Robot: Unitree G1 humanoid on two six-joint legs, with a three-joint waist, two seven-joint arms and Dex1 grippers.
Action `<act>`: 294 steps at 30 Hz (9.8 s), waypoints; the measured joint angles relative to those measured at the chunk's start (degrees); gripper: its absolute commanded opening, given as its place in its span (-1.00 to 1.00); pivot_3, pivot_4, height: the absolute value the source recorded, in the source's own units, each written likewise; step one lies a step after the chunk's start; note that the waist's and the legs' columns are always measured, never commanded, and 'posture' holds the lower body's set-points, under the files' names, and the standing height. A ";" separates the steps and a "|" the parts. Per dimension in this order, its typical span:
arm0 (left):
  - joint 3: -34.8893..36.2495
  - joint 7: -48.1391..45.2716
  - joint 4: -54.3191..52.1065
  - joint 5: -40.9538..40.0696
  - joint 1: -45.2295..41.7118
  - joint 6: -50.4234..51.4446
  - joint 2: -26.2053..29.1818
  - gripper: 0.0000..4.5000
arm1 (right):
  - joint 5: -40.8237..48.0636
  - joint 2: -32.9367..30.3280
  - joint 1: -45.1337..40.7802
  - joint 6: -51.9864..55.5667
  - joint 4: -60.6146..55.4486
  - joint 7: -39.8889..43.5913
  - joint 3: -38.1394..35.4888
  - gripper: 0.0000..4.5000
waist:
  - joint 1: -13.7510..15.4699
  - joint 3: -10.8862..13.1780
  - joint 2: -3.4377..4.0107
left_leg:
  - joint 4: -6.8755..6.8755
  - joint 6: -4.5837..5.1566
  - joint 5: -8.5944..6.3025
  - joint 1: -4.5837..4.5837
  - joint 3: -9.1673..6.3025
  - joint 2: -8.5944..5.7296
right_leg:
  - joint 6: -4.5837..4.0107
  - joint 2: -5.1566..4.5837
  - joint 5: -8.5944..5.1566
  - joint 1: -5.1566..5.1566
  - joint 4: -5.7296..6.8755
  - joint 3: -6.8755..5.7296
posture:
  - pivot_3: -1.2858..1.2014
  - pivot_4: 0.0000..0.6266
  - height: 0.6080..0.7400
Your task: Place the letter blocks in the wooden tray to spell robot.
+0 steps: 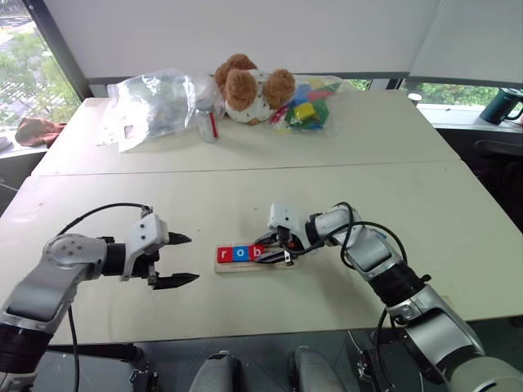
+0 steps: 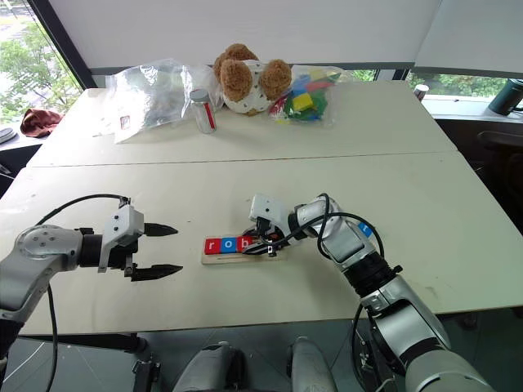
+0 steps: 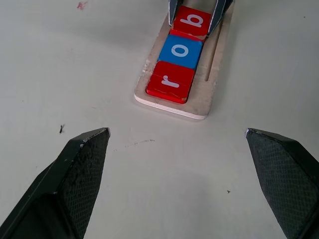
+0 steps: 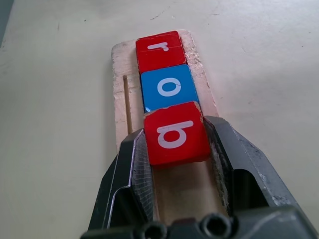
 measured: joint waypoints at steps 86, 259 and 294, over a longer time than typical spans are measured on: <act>-9.58 -3.71 7.54 2.41 -18.44 0.26 -9.37 1.00 | -0.48 24.32 30.09 65.82 -54.46 -66.29 -28.77 0.80 | -0.19 -0.07 -0.04 | 0.04 -0.11 0.10 0.13 -0.08 0.01 | -0.03 0.30 0.02 0.11 0.17 0.03 | 0.03 -0.52 1.00; -8.07 3.35 -3.61 -2.60 -11.60 7.61 -11.52 1.00 | -15.55 24.02 25.74 60.58 -56.52 -65.22 -34.32 0.99 | -0.06 -0.03 0.03 | 0.02 -0.25 0.17 0.08 -0.02 -0.04 | 0.00 0.17 0.01 -0.06 0.36 0.15 | 0.03 -0.52 1.00; -7.19 2.65 -3.30 -1.42 -12.00 6.16 -9.05 1.00 | -2.82 19.98 25.86 61.84 -47.60 -61.32 -30.30 -0.48 | -0.21 -0.03 0.03 | -0.13 -0.20 0.15 0.13 -0.09 0.07 | -0.02 0.29 -0.01 0.00 0.26 0.08 | 0.03 -0.52 1.00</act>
